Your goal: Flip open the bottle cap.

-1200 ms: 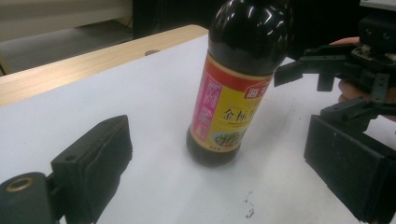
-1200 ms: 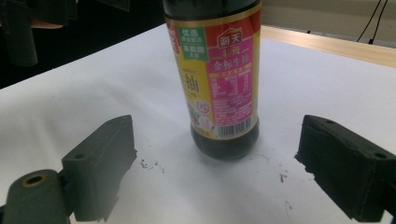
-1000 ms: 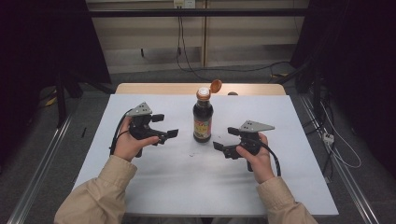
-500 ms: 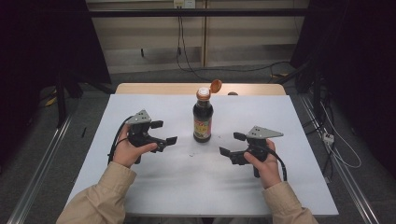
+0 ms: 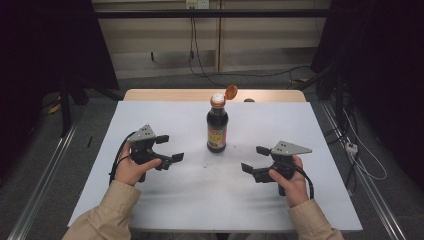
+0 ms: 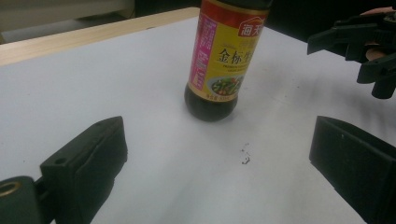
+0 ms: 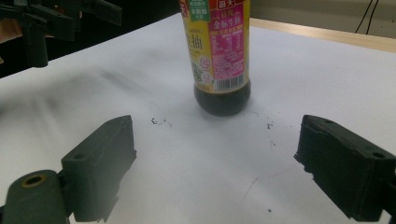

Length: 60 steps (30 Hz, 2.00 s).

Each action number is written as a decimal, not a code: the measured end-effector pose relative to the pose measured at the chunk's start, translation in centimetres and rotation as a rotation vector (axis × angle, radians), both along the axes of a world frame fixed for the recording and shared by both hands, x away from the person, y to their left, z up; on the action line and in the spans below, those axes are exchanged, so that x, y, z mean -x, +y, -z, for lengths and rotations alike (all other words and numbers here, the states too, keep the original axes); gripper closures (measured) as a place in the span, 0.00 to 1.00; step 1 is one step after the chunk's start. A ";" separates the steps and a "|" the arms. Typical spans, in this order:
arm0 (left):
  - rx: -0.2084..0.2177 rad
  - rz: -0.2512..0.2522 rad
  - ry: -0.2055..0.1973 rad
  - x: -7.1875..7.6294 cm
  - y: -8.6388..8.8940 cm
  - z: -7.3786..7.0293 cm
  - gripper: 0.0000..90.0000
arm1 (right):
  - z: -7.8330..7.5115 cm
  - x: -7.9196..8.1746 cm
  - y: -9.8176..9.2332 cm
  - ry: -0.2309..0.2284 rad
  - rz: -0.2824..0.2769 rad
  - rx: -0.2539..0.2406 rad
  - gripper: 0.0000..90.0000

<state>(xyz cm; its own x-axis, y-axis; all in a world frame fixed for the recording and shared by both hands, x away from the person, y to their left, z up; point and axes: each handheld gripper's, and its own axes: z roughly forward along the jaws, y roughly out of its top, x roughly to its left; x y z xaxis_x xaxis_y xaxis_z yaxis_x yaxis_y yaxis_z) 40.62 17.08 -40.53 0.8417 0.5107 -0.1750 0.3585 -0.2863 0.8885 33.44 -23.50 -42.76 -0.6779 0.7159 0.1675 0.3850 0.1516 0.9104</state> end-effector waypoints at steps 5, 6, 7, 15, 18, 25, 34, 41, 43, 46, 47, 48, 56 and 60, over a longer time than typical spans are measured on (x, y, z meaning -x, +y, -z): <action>0.002 -0.002 0.005 0.5 0.4 0.3 0.05 | 0.1 0.4 -0.6 0.000 0.008 0.000 0.11; 0.000 -0.002 0.002 0.6 0.5 0.3 0.05 | 0.1 0.5 -0.7 0.002 0.011 0.002 0.11; 0.006 -0.005 0.005 0.7 0.6 0.3 0.05 | 0.1 0.6 -0.8 0.000 0.011 0.004 0.11; 0.004 -0.014 0.000 2.0 1.8 0.7 0.05 | 0.2 1.5 -1.8 -0.002 0.018 0.006 0.11; 0.000 -0.013 -0.003 2.4 2.3 0.9 0.05 | 0.3 1.7 -2.2 -0.002 0.024 0.007 0.12; 0.002 -0.015 -0.003 3.2 3.2 1.2 0.06 | 0.7 2.5 -2.6 -0.003 0.033 0.018 0.12; -0.003 -0.025 0.006 4.0 4.2 1.7 0.06 | 1.1 3.3 -3.5 0.000 0.043 0.032 0.12; -0.005 -0.026 0.011 4.5 4.8 1.9 0.06 | 1.5 3.9 -4.0 -0.002 0.055 0.039 0.12; -0.010 -0.029 0.009 4.6 5.0 2.0 0.06 | 1.5 3.9 -4.0 -0.003 0.058 0.044 0.12; -0.012 -0.037 0.010 4.7 5.4 2.1 0.06 | 1.4 4.0 -4.1 -0.011 0.062 0.055 0.12; -0.009 -0.041 0.010 4.8 5.5 2.1 0.06 | 1.4 4.0 -4.1 -0.014 0.061 0.059 0.12; -0.005 -0.043 0.012 4.9 5.7 2.1 0.06 | 1.4 4.0 -4.1 -0.015 0.062 0.060 0.12; -0.018 -0.056 0.013 5.3 6.6 2.5 0.07 | 1.4 4.4 -4.5 -0.022 0.062 0.062 0.12; -0.014 -0.062 0.007 5.5 6.8 2.4 0.07 | 1.4 4.8 -5.0 -0.025 0.071 0.061 0.12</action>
